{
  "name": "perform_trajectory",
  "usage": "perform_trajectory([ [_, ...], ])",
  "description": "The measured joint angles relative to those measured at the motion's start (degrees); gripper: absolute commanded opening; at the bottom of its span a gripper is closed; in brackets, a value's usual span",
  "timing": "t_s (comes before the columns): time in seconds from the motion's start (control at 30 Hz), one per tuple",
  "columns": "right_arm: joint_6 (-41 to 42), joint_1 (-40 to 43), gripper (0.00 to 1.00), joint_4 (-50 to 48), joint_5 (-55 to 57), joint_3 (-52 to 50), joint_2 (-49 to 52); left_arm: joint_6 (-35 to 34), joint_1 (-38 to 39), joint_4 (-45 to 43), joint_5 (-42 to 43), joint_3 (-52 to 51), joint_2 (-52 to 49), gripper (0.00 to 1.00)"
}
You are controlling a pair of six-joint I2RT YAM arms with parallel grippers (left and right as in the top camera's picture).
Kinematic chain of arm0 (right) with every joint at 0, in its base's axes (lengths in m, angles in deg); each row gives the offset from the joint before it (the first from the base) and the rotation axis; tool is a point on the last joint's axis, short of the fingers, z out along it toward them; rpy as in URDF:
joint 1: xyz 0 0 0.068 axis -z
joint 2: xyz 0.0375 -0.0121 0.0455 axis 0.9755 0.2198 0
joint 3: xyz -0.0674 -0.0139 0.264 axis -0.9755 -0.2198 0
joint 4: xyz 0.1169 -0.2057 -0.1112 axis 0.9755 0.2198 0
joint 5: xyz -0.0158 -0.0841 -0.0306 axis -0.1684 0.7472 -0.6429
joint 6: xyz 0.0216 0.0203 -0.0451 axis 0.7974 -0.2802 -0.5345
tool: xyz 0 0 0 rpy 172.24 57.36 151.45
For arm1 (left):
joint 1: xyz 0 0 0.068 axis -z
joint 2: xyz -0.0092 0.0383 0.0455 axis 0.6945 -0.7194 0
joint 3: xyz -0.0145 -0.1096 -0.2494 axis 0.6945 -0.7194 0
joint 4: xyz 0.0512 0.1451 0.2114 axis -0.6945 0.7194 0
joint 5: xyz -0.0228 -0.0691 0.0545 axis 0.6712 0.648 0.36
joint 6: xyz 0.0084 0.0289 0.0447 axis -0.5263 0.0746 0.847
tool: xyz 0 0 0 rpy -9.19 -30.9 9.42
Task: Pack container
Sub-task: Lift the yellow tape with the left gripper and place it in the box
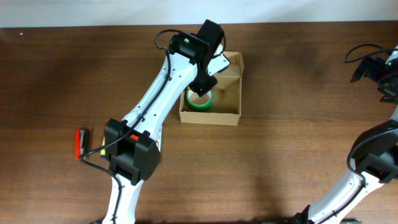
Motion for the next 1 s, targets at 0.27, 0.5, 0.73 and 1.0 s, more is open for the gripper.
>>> perform_trajectory([
  [0.27, 0.0, 0.0, 1.0, 0.0, 0.0, 0.0, 0.0, 1.9, 0.3, -0.3, 4.5, -0.8, -5.5, 0.04],
  [0.5, 0.0, 0.0, 0.99, 0.0, 0.0, 0.0, 0.0, 3.5, 0.4, -5.1, 4.9, -0.8, -7.0, 0.03],
  [0.73, 0.0, 0.0, 0.99, 0.0, 0.0, 0.0, 0.0, 3.6, 0.4, -4.7, 5.0, -0.8, -10.9, 0.04],
  [1.0, 0.0, 0.0, 0.99, 0.0, 0.0, 0.0, 0.0, 3.8, -0.7, -4.7, 4.9, -0.8, -11.3, 0.37],
])
